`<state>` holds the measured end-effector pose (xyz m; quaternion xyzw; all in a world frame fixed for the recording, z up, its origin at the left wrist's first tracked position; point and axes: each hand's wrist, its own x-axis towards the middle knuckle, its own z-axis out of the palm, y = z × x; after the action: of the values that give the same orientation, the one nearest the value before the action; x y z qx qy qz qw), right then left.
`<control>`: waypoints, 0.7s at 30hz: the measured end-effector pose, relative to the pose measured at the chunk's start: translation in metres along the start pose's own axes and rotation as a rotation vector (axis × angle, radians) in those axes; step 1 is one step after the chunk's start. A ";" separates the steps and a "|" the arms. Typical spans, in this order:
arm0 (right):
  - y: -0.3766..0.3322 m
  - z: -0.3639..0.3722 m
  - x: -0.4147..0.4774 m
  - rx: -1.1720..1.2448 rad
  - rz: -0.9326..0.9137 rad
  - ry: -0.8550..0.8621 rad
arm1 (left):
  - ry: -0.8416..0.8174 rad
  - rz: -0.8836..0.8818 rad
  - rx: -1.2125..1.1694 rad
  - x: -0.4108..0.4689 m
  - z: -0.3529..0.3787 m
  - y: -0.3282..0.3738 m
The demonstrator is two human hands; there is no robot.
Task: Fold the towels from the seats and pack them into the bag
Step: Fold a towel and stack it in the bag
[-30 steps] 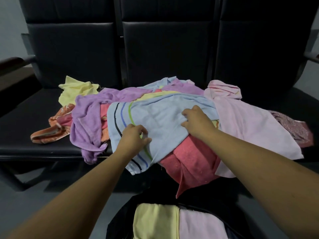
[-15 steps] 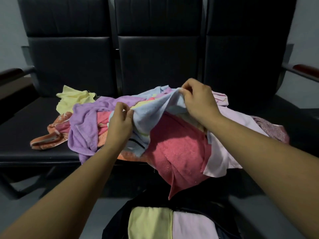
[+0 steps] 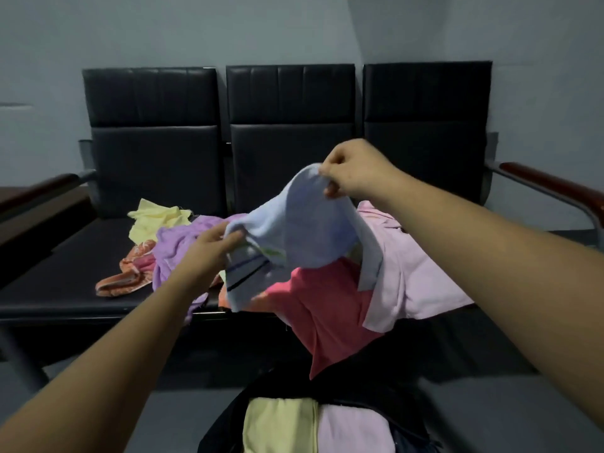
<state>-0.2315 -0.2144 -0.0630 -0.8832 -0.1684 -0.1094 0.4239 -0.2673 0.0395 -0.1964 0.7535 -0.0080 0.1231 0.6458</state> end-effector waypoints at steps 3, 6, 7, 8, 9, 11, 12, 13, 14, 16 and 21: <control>-0.027 -0.007 -0.005 0.099 -0.078 0.015 | 0.185 0.073 -0.164 -0.001 -0.003 0.050; -0.045 -0.020 -0.009 0.293 -0.278 0.125 | 0.265 0.155 -0.298 -0.002 -0.007 0.107; -0.047 -0.024 -0.013 0.319 -0.278 0.088 | 0.277 0.157 -0.283 -0.002 -0.010 0.123; -0.047 -0.027 -0.017 0.299 -0.241 0.023 | 0.285 0.147 -0.252 -0.003 -0.012 0.138; -0.046 -0.031 -0.022 0.230 -0.171 -0.065 | 0.278 0.110 -0.204 -0.005 -0.013 0.150; -0.042 -0.040 -0.033 0.074 -0.037 -0.204 | 0.193 0.007 -0.123 -0.011 -0.011 0.170; -0.040 -0.046 -0.037 0.042 -0.009 -0.218 | 0.124 -0.027 -0.095 -0.016 -0.008 0.176; -0.039 -0.051 -0.039 0.064 -0.008 -0.206 | 0.059 -0.031 -0.072 -0.023 -0.002 0.182; -0.040 -0.055 -0.045 0.139 -0.026 -0.207 | 0.006 -0.029 -0.051 -0.029 0.004 0.187; -0.040 -0.057 -0.057 0.415 -0.046 -0.310 | -0.066 -0.031 -0.017 -0.037 0.016 0.194; -0.034 -0.038 -0.088 0.372 -0.095 -0.432 | -0.276 -0.104 0.024 -0.057 0.034 0.198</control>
<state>-0.3278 -0.2430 -0.0450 -0.7842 -0.3130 0.0945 0.5274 -0.3500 -0.0347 -0.0196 0.7703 -0.0563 -0.0150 0.6350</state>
